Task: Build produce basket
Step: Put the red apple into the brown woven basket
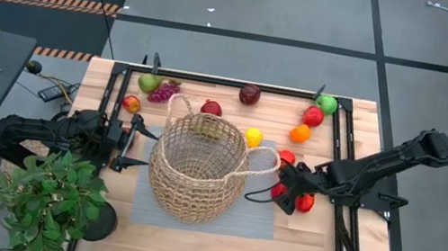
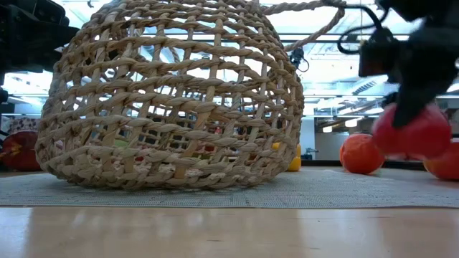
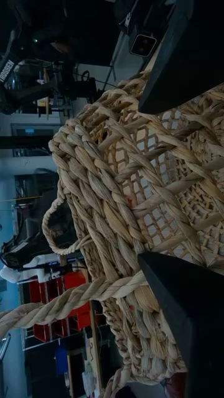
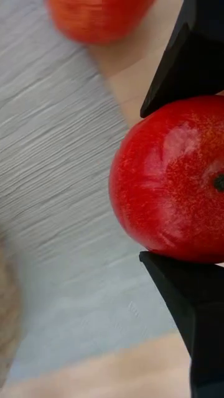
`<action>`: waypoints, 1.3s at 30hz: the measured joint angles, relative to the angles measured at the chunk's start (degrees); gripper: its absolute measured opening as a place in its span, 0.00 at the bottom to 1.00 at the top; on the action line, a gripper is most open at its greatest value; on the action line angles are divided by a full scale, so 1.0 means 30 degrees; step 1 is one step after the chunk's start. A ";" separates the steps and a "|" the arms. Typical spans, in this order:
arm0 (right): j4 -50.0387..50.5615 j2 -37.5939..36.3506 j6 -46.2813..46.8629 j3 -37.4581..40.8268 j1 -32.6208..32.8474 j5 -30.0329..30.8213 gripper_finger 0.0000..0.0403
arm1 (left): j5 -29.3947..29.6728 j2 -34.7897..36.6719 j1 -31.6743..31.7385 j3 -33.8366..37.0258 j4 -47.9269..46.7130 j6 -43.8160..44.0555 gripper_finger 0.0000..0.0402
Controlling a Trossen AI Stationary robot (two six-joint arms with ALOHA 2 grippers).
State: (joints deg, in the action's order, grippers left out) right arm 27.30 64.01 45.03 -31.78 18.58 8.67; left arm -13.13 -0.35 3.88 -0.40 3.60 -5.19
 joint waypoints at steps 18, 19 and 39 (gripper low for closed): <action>-0.4092 -0.7076 0.2304 -0.1906 -0.0301 -0.4822 0.88 | 0.0000 -0.0003 0.0001 0.0000 0.0000 0.0007 0.97; -0.4569 -0.7299 0.2254 -0.1906 -0.0275 -0.4840 0.88 | 0.0000 0.0002 0.0000 0.0000 0.0000 0.0007 0.97; -0.4665 -0.7064 -0.6482 -0.6286 -0.4032 -0.4337 0.88 | 0.0000 0.0004 0.0002 0.0000 0.0007 0.0007 0.97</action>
State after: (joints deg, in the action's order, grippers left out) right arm 13.31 42.82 25.58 -50.64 6.48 -4.34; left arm -13.13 -0.34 3.89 -0.40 3.62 -5.17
